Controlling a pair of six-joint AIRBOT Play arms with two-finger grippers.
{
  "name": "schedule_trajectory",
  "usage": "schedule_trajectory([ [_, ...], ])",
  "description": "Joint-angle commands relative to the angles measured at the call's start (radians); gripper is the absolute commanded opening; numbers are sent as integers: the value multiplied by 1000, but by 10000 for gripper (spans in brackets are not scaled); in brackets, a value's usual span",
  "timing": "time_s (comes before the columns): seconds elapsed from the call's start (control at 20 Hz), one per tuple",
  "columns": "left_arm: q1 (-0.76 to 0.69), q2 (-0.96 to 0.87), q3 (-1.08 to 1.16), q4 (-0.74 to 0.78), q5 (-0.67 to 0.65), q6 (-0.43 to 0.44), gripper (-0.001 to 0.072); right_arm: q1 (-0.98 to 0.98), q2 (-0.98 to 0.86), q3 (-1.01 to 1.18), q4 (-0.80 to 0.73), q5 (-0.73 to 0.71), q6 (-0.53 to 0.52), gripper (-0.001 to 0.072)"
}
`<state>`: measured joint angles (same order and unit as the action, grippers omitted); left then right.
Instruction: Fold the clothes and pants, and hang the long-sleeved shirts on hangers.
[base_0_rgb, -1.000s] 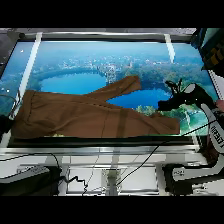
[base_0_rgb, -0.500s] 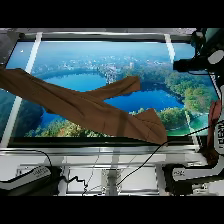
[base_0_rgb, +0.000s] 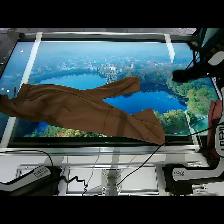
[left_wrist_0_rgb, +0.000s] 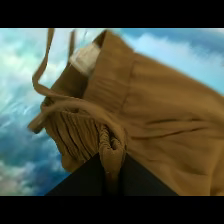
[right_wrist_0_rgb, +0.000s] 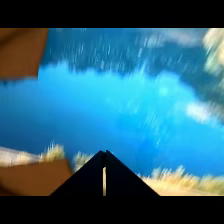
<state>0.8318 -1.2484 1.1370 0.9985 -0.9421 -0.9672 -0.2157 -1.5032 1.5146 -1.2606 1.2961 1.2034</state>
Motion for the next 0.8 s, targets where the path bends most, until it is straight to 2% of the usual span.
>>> schedule_trajectory([
  [0.0, 1, 1, -70, 127, 48, -35, 28, -8, 101, -301, -3, 95, -10, 14],
  [0.1, 1, 1, -79, 127, 53, -36, 28, -8, 174, -491, 6, 61, -18, 16],
  [0.15, 1, 1, -79, 126, 53, -36, 28, -8, 185, -554, 10, 25, -18, 148],
  [0.2, 1, 1, -79, 122, 53, -36, 28, -8, 182, -596, 22, -22, -18, 470],
  [0.25, 1, 1, -79, 116, 52, -37, 28, -8, 169, -618, 32, -67, -18, 563],
  [0.4, 1, 1, -79, 81, 51, -40, 28, -8, 92, -621, 133, -108, -24, 562],
  [0.5, 1, 1, -79, 38, 51, -40, 28, -8, 34, -620, 235, -114, -103, 558],
  [0.6, 1, 1, -79, 10, 52, -40, 28, -8, -22, -603, 272, -119, -120, 552],
  [0.65, 0, 1, -79, 11, 52, -40, 29, -7, -45, -593, 277, -118, -120, 500],
  [0.7, 0, 1, -79, 11, 52, -40, 29, -5, -59, -586, 282, -120, -120, 417],
  [0.75, 0, 1, -79, 10, 52, -40, 28, 4, -69, -583, 290, -136, -121, 381],
])
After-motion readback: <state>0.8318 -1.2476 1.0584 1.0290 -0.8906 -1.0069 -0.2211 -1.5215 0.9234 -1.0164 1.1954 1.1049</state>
